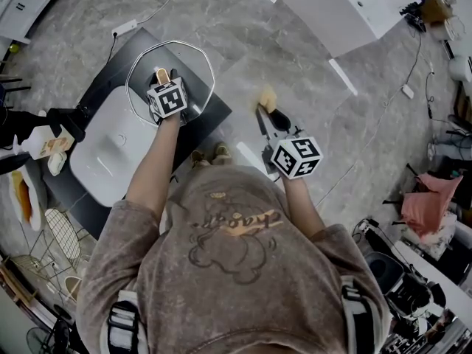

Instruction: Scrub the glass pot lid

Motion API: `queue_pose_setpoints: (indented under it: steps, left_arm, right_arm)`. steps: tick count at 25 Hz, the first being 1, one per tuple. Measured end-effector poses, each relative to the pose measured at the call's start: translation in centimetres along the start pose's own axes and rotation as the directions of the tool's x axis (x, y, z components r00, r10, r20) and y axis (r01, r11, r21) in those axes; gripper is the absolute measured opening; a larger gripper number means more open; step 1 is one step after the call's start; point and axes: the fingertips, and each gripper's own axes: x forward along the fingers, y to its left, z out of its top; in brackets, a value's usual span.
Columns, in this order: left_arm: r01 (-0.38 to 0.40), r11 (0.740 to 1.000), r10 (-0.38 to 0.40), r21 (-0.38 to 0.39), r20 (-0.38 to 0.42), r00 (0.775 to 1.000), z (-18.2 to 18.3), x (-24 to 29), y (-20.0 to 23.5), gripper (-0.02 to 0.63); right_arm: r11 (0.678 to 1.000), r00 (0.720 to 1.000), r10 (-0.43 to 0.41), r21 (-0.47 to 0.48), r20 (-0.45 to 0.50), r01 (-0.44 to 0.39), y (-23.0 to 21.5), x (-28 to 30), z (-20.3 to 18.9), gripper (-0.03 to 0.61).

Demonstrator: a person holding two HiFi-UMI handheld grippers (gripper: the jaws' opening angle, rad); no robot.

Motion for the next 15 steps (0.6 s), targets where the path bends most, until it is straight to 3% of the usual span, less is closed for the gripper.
queue_pose_setpoints:
  steps: [9, 15]
  left_arm:
    - [0.022, 0.999, -0.023, -0.028, -0.034, 0.999, -0.4, -0.8, 0.4, 0.191]
    - [0.096, 0.995, -0.096, -0.037, -0.003, 0.995, 1.0, -2.8, 0.1, 0.183]
  right_arm:
    - [1.0, 1.0, 0.006, 0.006, -0.012, -0.006, -0.4, -0.2, -0.5, 0.057]
    - [1.0, 1.0, 0.022, -0.002, -0.006, -0.022, 0.0, 0.4, -0.1, 0.057]
